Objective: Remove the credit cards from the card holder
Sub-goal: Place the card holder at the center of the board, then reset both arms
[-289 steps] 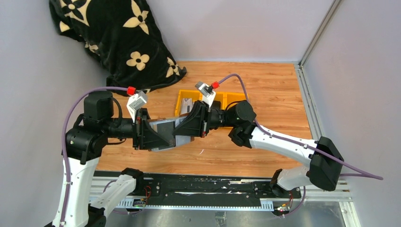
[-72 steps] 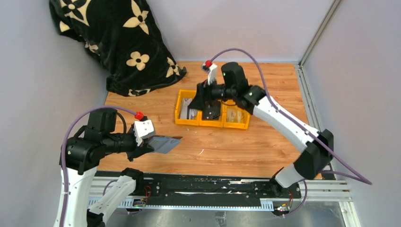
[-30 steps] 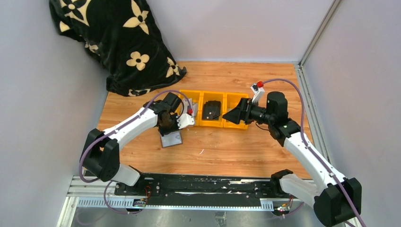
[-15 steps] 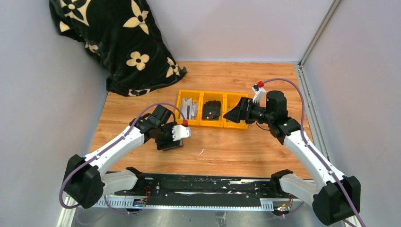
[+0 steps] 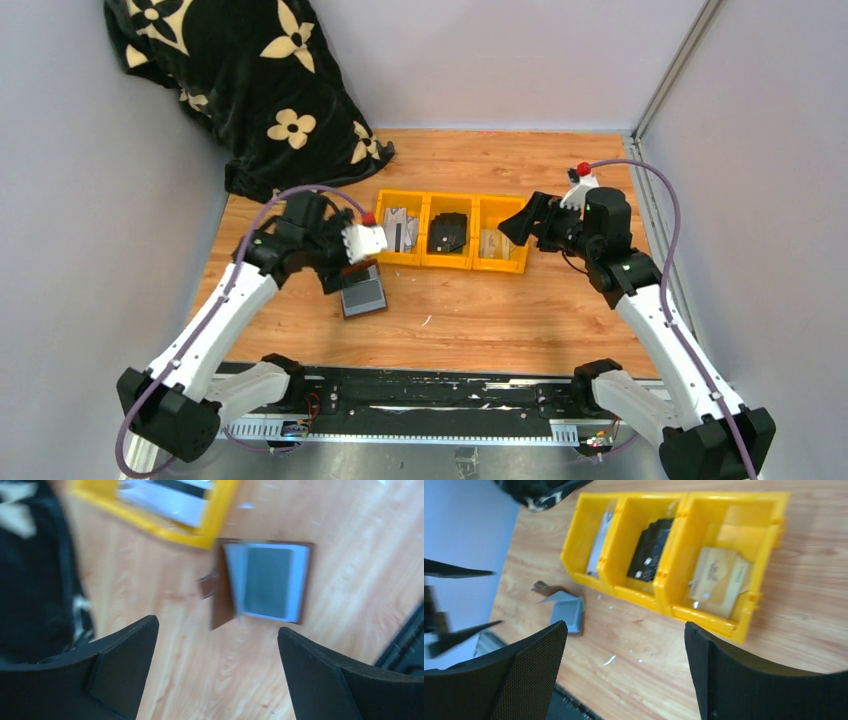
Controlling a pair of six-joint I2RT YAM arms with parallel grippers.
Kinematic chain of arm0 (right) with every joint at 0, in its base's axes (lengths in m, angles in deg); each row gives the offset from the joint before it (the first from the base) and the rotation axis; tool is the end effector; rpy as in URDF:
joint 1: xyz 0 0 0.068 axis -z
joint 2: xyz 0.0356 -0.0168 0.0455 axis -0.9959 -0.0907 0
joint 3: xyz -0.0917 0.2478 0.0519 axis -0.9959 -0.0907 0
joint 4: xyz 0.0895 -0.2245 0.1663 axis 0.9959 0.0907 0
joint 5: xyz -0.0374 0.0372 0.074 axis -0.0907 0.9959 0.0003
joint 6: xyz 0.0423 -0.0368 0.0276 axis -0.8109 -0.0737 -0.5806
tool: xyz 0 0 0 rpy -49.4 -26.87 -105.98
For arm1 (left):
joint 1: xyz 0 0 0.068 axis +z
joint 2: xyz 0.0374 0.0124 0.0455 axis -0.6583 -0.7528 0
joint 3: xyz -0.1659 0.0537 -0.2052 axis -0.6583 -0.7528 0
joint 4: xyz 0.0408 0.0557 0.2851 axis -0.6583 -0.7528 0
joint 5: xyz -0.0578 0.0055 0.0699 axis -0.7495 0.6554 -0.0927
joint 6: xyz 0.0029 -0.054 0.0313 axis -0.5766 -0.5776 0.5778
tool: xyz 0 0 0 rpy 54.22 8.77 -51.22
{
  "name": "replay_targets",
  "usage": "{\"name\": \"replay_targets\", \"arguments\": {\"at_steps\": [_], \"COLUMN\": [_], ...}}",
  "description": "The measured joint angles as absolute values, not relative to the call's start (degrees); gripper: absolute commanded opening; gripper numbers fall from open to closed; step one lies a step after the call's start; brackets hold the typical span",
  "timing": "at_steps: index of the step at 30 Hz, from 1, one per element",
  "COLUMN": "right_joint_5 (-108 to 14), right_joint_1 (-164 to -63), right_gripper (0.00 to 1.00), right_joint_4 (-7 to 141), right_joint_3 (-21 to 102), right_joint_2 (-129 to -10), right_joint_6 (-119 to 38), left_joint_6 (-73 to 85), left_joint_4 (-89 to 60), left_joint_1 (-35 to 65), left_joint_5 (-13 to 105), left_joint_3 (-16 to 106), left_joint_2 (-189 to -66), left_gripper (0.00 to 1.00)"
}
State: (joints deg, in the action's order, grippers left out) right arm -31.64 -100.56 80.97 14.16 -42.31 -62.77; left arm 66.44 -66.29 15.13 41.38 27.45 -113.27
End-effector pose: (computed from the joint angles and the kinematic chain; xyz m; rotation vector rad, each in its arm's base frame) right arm 0.2455 0.0885 0.3223 -0.0537 1.9819 0.8991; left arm 0.2150 -0.1170 0.2678 1.6104 1.9492 -0.1343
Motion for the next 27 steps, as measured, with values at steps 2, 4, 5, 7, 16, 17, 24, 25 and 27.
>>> {"name": "replay_targets", "arguments": {"at_steps": [2,4,5,7,16,17,24,25,27], "right_joint_5": [-36.0,-40.3,-42.1,-48.1,-77.1,-80.1,-91.4,-92.0,-92.3], "right_joint_1": [-99.8,-99.3,-99.1,-98.8,-98.5,-98.3,-95.2,-94.7,-93.9], "right_gripper": [0.91,0.91,0.92,0.93,0.94,0.94,0.92,0.91,0.9], "right_joint_4": [82.1,83.1,83.5,84.0,75.0,73.4,57.3,53.9,47.9], "right_joint_3": [14.7,15.4,15.7,15.8,5.6,3.9,-9.9,-11.7,-14.6], "right_joint_2": [-40.8,-40.4,-40.2,-39.5,-36.6,-37.4,-42.5,-43.4,-45.5], "right_joint_6": [-61.9,-61.1,-60.7,-59.5,-50.9,-50.1,-44.3,-43.2,-41.5], "left_joint_6": [65.6,64.6,64.0,62.2,47.0,44.7,31.5,29.9,27.2], "left_joint_4": [-65.9,-65.4,-65.0,-63.1,-39.9,-35.4,-1.2,2.7,9.3], "left_joint_1": [21.3,26.5,28.5,33.4,46.8,47.5,48.6,48.7,48.7], "left_joint_5": [38.4,36.3,35.5,33.7,29.6,29.4,30.5,30.8,31.5], "left_joint_3": [32.4,35.2,35.9,36.4,19.7,16.1,-4.7,-6.4,-8.1], "left_joint_2": [-112.4,-112.4,-112.7,-113.6,-116.9,-116.9,-116.9,-117.1,-117.7], "left_gripper": [1.0,1.0,1.0,1.0,1.0,1.0,1.0,1.0,1.0]}}
